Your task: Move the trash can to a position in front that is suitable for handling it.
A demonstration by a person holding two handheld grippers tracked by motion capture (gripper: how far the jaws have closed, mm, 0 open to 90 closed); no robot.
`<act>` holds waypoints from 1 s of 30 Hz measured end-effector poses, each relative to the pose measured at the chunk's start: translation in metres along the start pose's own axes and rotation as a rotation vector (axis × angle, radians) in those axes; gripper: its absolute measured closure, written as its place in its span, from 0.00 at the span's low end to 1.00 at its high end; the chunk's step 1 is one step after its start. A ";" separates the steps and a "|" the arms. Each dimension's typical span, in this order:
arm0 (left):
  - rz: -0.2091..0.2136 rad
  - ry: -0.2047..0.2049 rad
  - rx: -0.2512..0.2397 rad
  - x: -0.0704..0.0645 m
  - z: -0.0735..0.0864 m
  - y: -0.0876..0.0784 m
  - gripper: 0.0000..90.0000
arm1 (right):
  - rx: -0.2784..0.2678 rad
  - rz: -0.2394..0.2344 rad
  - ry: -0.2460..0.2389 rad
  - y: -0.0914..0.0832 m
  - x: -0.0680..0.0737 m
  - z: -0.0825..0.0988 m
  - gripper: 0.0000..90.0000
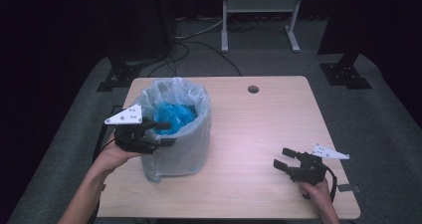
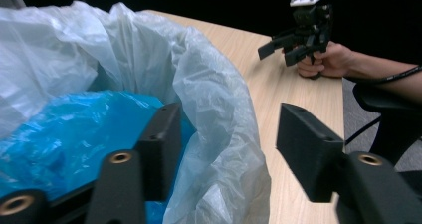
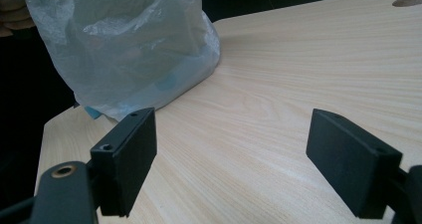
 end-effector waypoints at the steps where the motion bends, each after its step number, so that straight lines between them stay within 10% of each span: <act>1: -0.006 -0.002 -0.011 0.000 -0.001 -0.002 0.42 | 0.000 0.001 0.000 0.000 0.000 0.000 0.21; 14: -0.185 -0.031 -0.070 0.018 -0.003 -0.039 0.23 | 0.002 0.002 0.015 0.000 -0.001 0.000 0.21; 30: -0.457 -0.154 -0.123 0.056 0.020 -0.068 0.22 | 0.004 0.002 0.037 0.001 -0.003 0.000 0.21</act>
Point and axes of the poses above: each handheld gripper's, and its own axes: y roughly forward along the jaws, z roughly out of its underside, x roughly to its left, the point moved 3 cm from there along y, roughly forward along the jaws, and after that the axes turned 9 degrees about z, right-handed, at the moved point
